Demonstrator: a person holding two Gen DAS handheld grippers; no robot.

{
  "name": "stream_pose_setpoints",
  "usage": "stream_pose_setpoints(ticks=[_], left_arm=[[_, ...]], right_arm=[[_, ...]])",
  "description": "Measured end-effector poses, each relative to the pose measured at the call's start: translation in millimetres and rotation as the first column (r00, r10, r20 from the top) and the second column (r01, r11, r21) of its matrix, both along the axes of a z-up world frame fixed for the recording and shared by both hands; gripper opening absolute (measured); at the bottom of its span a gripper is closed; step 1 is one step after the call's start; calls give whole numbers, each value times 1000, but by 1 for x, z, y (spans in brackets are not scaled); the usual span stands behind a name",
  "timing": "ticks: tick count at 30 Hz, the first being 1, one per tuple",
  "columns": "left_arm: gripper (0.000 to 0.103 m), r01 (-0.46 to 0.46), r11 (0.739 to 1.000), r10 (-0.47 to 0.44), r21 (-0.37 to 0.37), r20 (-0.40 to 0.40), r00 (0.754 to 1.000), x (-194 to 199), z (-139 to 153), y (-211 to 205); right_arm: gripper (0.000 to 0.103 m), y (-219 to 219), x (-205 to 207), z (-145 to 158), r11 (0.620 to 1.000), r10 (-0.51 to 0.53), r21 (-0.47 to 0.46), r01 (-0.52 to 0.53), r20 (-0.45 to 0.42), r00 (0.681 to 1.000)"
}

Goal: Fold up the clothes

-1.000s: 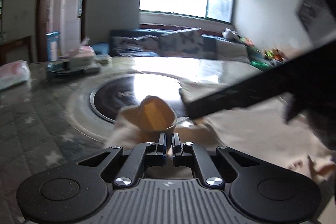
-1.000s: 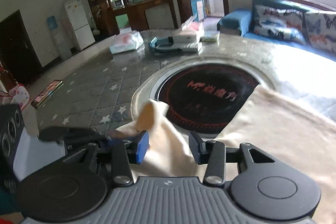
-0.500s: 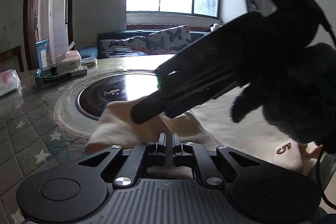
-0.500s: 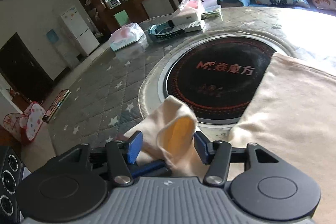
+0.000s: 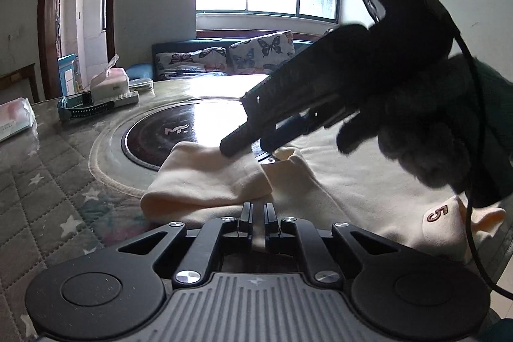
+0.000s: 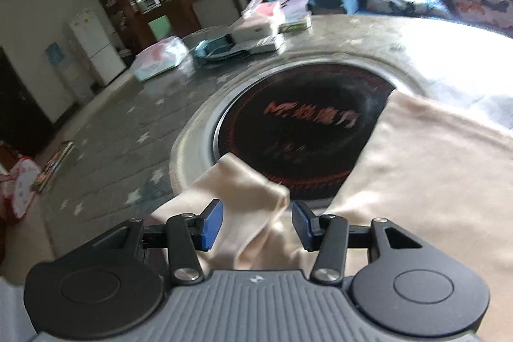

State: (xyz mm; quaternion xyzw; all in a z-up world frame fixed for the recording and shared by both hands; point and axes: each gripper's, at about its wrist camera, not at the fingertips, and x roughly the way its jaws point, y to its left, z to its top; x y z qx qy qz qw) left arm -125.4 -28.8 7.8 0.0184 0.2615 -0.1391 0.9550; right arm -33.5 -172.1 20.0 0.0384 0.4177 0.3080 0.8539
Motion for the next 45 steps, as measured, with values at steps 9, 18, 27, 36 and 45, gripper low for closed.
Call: stream_pose_setpoints(ticks=[9, 18, 27, 36, 45], left_arm=[[54, -19, 1000, 19, 1, 0, 1000, -1, 0, 1], [98, -77, 997, 77, -28, -8, 997, -1, 4, 6], [103, -113, 993, 112, -17, -39, 993, 2, 3, 1], [103, -138, 987, 141, 80, -33, 990, 1, -1, -16], [103, -160, 980, 164, 121, -30, 986, 1, -2, -21]], right_arm=[[42, 8, 19, -15, 999, 21, -47, -21, 4, 1000], [12, 4, 10, -6, 999, 22, -35, -20, 52, 998], [8, -21, -20, 39, 999, 41, -19, -38, 174, 984], [8, -66, -60, 90, 999, 30, -46, -17, 301, 953], [7, -129, -103, 111, 988, -53, -118, 103, 367, 929]])
